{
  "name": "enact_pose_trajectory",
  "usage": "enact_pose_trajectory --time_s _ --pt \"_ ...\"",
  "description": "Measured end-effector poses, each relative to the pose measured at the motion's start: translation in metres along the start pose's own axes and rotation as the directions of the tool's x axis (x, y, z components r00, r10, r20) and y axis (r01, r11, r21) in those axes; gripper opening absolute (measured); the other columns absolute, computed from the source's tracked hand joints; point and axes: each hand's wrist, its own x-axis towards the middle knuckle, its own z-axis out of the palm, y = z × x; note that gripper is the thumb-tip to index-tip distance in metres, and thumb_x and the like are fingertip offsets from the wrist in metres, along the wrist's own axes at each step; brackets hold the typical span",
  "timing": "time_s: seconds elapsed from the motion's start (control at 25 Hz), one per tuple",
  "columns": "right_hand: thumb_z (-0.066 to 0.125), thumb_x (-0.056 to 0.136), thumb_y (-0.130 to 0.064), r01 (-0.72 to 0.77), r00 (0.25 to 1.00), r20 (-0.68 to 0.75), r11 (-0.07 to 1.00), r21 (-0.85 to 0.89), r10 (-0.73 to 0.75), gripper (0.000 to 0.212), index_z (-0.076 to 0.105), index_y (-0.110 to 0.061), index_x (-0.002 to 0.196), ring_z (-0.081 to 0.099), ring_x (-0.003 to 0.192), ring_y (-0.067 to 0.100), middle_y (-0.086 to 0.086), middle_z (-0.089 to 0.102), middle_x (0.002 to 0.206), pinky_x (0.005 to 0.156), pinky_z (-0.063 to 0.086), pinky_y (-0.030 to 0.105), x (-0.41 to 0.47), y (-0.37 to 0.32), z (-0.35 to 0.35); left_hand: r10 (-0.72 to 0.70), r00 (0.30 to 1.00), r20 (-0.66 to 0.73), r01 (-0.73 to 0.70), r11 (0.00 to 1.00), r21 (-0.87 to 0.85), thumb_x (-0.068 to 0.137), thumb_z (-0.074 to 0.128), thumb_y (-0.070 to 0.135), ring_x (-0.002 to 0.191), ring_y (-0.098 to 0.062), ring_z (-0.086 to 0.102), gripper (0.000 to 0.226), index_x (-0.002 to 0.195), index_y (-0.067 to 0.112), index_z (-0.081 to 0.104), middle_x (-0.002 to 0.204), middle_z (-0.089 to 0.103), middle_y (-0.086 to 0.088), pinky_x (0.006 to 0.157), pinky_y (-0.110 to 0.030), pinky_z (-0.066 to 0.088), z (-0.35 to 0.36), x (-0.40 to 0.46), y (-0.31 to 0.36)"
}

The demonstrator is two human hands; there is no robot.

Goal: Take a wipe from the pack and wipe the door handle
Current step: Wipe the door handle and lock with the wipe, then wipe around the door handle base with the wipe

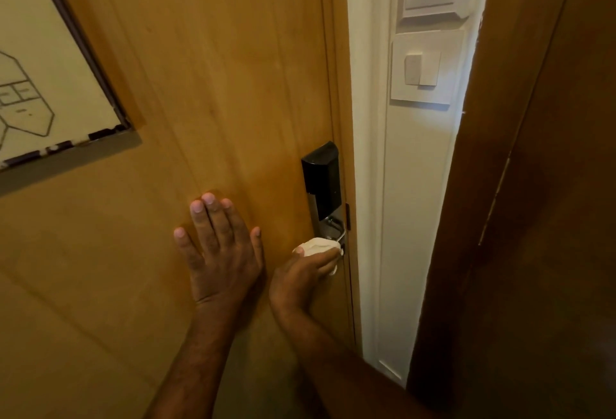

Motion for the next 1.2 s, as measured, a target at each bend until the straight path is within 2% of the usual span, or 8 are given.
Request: enact_pose_trajectory --time_s 0.2,0.4,0.52,0.64,0.76,0.88,1.08,1.2 --pt "0.035 0.104 -0.034 -0.002 0.999 -0.050 0.999 -0.043 0.000 0.041 0.062 -0.005 0.116 0.068 0.100 0.032 0.018 0.070 0.113 0.064 0.050 0.026 0.118 -0.018 -0.047 0.019 1.000 0.014 -0.019 0.999 -0.025 0.102 0.040 0.044 0.154 -0.049 0.000 0.078 0.154 -0.012 0.025 0.164 0.001 -0.036 0.123 -0.066 -0.002 -0.004 0.002 0.000" --pt "0.043 0.099 -0.044 -0.106 0.992 -0.071 0.994 0.009 0.107 0.052 0.057 0.000 0.123 0.065 0.105 0.037 0.021 0.066 0.122 0.082 0.054 0.038 0.173 -0.019 -0.122 -0.002 0.998 0.060 0.005 0.999 -0.049 0.103 0.040 0.042 0.154 -0.047 -0.006 0.078 0.157 -0.010 0.017 0.166 -0.003 -0.032 0.123 -0.064 -0.008 -0.008 0.001 0.003" --pt "0.059 0.085 -0.040 -0.320 0.945 0.148 0.917 0.240 0.291 0.056 0.049 -0.005 0.128 0.066 0.099 0.036 0.017 0.064 0.115 0.078 0.057 0.041 0.168 -0.027 -0.184 -0.135 0.964 0.229 0.196 0.943 -0.269 0.101 0.044 0.038 0.152 -0.052 -0.009 0.084 0.157 -0.010 0.004 0.164 -0.003 -0.035 0.121 -0.064 -0.012 -0.025 0.011 0.041" --pt "0.052 0.063 -0.006 -0.429 0.859 0.444 0.832 0.351 0.255 0.024 0.052 -0.005 0.087 0.054 0.067 0.025 0.011 0.050 0.079 0.045 0.046 0.025 0.163 -0.041 -0.262 -0.018 0.944 0.331 0.192 0.843 -0.503 0.099 0.045 0.036 0.148 -0.060 0.008 0.081 0.153 -0.015 0.014 0.159 0.012 -0.044 0.119 -0.072 0.004 -0.052 0.011 0.109" --pt "0.044 0.073 0.019 -0.289 0.945 0.262 0.878 0.382 0.197 0.032 0.057 0.002 0.095 0.062 0.078 0.029 0.020 0.059 0.093 0.041 0.049 0.024 0.168 -0.028 -0.353 0.210 0.911 0.355 0.113 0.700 -0.705 0.097 0.044 0.036 0.148 -0.060 0.011 0.080 0.153 -0.014 0.019 0.158 0.016 -0.044 0.119 -0.071 0.008 -0.096 -0.008 0.185" --pt "0.052 0.082 0.012 -0.250 0.967 0.044 0.886 0.392 0.253 0.033 0.064 -0.004 0.109 0.064 0.102 0.030 0.019 0.063 0.116 0.050 0.052 0.027 0.164 0.014 -0.455 0.464 0.801 0.378 0.091 0.531 -0.843 0.095 0.044 0.036 0.149 -0.058 0.014 0.079 0.153 -0.013 0.023 0.159 0.016 -0.043 0.118 -0.071 0.020 -0.155 -0.034 0.257" --pt "0.063 0.077 -0.002 -0.313 0.834 -0.259 0.804 0.506 0.487 0.021 0.065 -0.013 0.095 0.067 0.089 0.024 0.009 0.067 0.100 0.055 0.058 0.031 0.115 0.137 -0.616 0.765 0.618 0.181 -0.063 0.277 -0.959 0.097 0.053 0.036 0.149 -0.052 0.021 0.076 0.154 -0.007 0.026 0.160 0.023 -0.036 0.117 -0.067 0.027 -0.265 -0.083 0.363" --pt "0.060 0.080 0.003 -0.180 0.688 -0.458 0.744 0.644 0.563 0.015 0.062 -0.012 0.079 0.069 0.071 0.026 0.007 0.066 0.077 0.053 0.057 0.034 0.074 0.221 -0.685 0.868 0.495 0.029 -0.148 0.117 -0.982 0.097 0.057 0.038 0.150 -0.050 0.022 0.077 0.154 -0.005 0.028 0.161 0.026 -0.033 0.118 -0.064 0.028 -0.342 -0.124 0.415"
